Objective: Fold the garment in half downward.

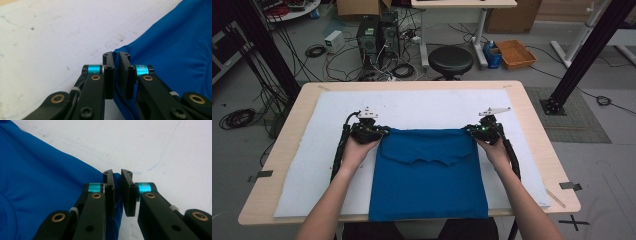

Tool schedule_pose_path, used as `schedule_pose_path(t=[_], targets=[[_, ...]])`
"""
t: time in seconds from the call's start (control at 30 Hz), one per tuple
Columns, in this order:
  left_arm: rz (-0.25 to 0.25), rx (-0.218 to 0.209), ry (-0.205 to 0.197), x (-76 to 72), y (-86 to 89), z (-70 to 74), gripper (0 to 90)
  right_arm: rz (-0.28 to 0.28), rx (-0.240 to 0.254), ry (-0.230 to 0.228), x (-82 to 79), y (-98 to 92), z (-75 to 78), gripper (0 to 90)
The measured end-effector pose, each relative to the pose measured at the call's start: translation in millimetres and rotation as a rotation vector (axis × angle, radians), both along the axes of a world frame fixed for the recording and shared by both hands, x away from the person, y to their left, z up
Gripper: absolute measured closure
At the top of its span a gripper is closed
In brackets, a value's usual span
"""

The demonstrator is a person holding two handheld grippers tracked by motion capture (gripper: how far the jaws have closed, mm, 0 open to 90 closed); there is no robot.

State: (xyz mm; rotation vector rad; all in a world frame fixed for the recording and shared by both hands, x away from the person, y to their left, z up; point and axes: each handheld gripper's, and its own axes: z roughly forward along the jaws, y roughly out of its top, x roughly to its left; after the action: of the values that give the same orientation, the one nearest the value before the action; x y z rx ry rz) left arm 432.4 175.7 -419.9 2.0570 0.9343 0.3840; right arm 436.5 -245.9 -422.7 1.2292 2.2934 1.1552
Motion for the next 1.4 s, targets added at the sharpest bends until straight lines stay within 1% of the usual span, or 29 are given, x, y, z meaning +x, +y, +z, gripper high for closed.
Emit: schedule_pose_path(t=[0.07,0.13,0.2,0.23,0.27,0.3,0.33,0.4,0.43,0.47,0.5,0.53,0.57,0.6,0.67,0.73,0.8,0.83,0.87,0.9,0.93,1.0,1.07,1.1,1.2,1.3,1.33,1.4], targets=[[0.010,-0.006,-0.018,3.8,-2.1,-0.7,83.4,-0.008,-0.001,-0.003,4.3,0.6,0.4,82.7],[0.011,0.004,-0.002,6.5,-3.0,-3.1,83.3,-0.013,0.004,-0.010,6.4,1.1,0.3,82.5],[0.018,0.009,0.017,7.3,-3.2,-6.4,82.3,-0.009,0.005,-0.004,7.5,1.1,-1.1,81.1],[0.036,0.009,0.022,7.0,-3.5,-7.4,77.4,-0.010,-0.003,-0.001,7.6,1.2,-2.1,78.9],[0.057,0.007,0.029,6.2,-3.0,-7.3,68.9,-0.015,-0.011,-0.001,7.0,1.4,-2.3,75.9],[0.062,-0.003,0.033,4.8,-1.4,-6.4,63.2,-0.019,-0.015,-0.007,5.7,1.1,-1.9,73.7],[0.064,-0.018,0.040,3.4,-0.3,-4.7,60.4,-0.019,-0.013,-0.016,3.7,0.2,-0.6,71.8],[0.063,-0.024,0.052,-1.2,1.1,0.5,55.2,-0.026,-0.011,-0.034,-1.4,-1.9,2.3,64.8],[0.051,-0.030,0.056,-4.5,1.3,3.4,54.8,-0.034,-0.017,-0.039,-4.7,-3.1,3.7,63.6],[0.049,-0.039,0.039,-10.0,1.0,5.5,54.6,-0.038,-0.023,-0.049,-8.4,-5.0,5.1,62.4],[0.055,-0.038,0.009,-17.9,1.5,7.1,54.6,-0.040,-0.021,-0.057,-12.4,-7.0,5.9,61.0],[0.067,-0.039,-0.005,-26.0,1.2,8.0,54.9,-0.047,-0.020,-0.061,-16.9,-9.3,6.6,59.5],[0.071,-0.032,0.000,-32.8,1.7,8.0,55.2,-0.055,-0.017,-0.060,-21.9,-11.7,7.3,59.5],[0.069,-0.032,0.013,-39.1,2.4,6.5,55.2,-0.055,-0.016,-0.066,-26.7,-14.4,7.6,59.3],[0.072,-0.034,0.039,-51.1,3.7,0.5,57.1,-0.063,-0.017,-0.082,-37.6,-18.7,7.7,59.3],[0.068,-0.021,0.064,-60.1,4.2,-6.1,59.6,-0.064,-0.004,-0.073,-47.5,-21.6,6.4,59.3],[0.089,0.004,0.068,-65.6,3.9,-11.7,60.7,-0.068,0.011,-0.063,-56.7,-23.0,4.1,59.6],[0.099,0.011,0.078,-66.2,4.8,-13.7,61.7,-0.067,0.017,-0.061,-60.1,-23.3,2.3,59.8],[0.106,0.002,0.091,-65.5,4.9,-15.6,61.9,-0.070,0.024,-0.052,-63.0,-23.4,0.7,60.2],[0.109,0.006,0.099,-64.7,4.5,-16.8,62.6,-0.072,0.027,-0.042,-64.9,-23.1,-0.8,60.8],[0.110,0.011,0.100,-64.1,4.1,-17.4,63.4,-0.070,0.030,-0.038,-66.0,-22.6,-2.6,61.0],[0.114,-0.007,0.104,-63.7,2.5,-17.6,65.6,-0.070,0.041,-0.032,-68.2,-21.4,-4.9,61.6],[0.117,-0.004,0.107,-62.9,1.6,-18.2,67.4,-0.067,0.056,-0.018,-69.1,-19.5,-7.0,62.3],[0.119,-0.012,0.109,-62.4,1.0,-19.2,69.0,-0.065,0.060,-0.015,-69.3,-17.9,-7.7,62.6],[0.117,-0.009,0.120,-61.3,1.2,-20.6,72.5,-0.050,0.050,0.003,-68.3,-12.8,-10.8,62.9],[0.116,-0.021,0.106,-62.3,0.2,-19.2,77.8,-0.040,0.029,0.027,-66.4,-8.0,-15.0,63.9],[0.111,-0.018,0.102,-62.4,0.2,-18.9,79.5,-0.038,0.024,0.033,-65.2,-6.5,-16.8,64.6],[0.106,-0.014,0.099,-62.7,-0.4,-19.1,83.1,-0.025,0.009,0.048,-63.9,-3.7,-19.4,70.1]])
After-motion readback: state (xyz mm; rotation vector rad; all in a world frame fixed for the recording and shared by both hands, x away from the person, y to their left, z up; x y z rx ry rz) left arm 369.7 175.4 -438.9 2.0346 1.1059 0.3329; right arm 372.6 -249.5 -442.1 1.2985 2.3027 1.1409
